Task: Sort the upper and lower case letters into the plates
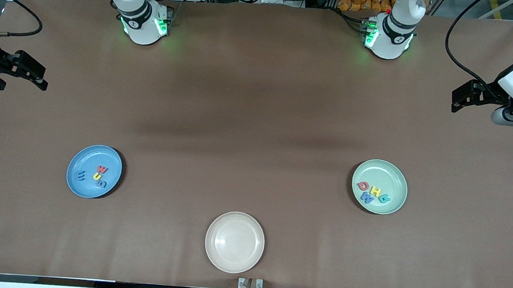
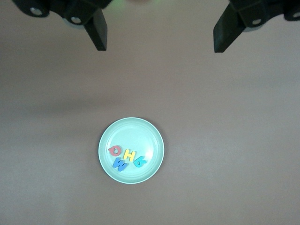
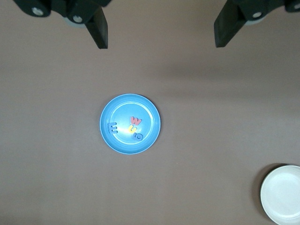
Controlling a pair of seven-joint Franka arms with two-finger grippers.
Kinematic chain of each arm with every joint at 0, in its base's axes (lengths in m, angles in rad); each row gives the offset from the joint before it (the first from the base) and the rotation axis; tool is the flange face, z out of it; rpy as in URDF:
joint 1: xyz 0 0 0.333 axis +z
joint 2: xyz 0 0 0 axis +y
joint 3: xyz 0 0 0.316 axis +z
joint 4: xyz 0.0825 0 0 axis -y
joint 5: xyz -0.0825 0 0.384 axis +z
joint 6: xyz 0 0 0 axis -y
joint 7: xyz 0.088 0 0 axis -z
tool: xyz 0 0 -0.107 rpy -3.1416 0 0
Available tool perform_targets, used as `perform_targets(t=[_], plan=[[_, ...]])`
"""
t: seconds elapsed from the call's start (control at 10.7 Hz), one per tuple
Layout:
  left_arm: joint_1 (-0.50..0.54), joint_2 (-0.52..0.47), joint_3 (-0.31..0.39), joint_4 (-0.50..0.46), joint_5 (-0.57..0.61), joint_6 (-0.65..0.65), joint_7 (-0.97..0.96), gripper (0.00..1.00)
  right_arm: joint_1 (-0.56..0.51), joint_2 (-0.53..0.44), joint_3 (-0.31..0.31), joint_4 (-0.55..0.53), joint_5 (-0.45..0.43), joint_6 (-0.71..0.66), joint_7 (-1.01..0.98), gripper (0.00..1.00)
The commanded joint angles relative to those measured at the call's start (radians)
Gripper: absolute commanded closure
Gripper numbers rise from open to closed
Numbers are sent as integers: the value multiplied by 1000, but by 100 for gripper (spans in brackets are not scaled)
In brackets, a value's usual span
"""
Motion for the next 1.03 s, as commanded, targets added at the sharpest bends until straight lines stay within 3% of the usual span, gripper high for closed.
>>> perform_targets(t=[0.0,0.93], plan=[[2,10,-2,27,-25,-25,-3,0,-11,-8,5,-1,21,-2,12,0],[7,16,0,27,-63,-25,-3,0,-11,1,5,-1,19,5,11,0]])
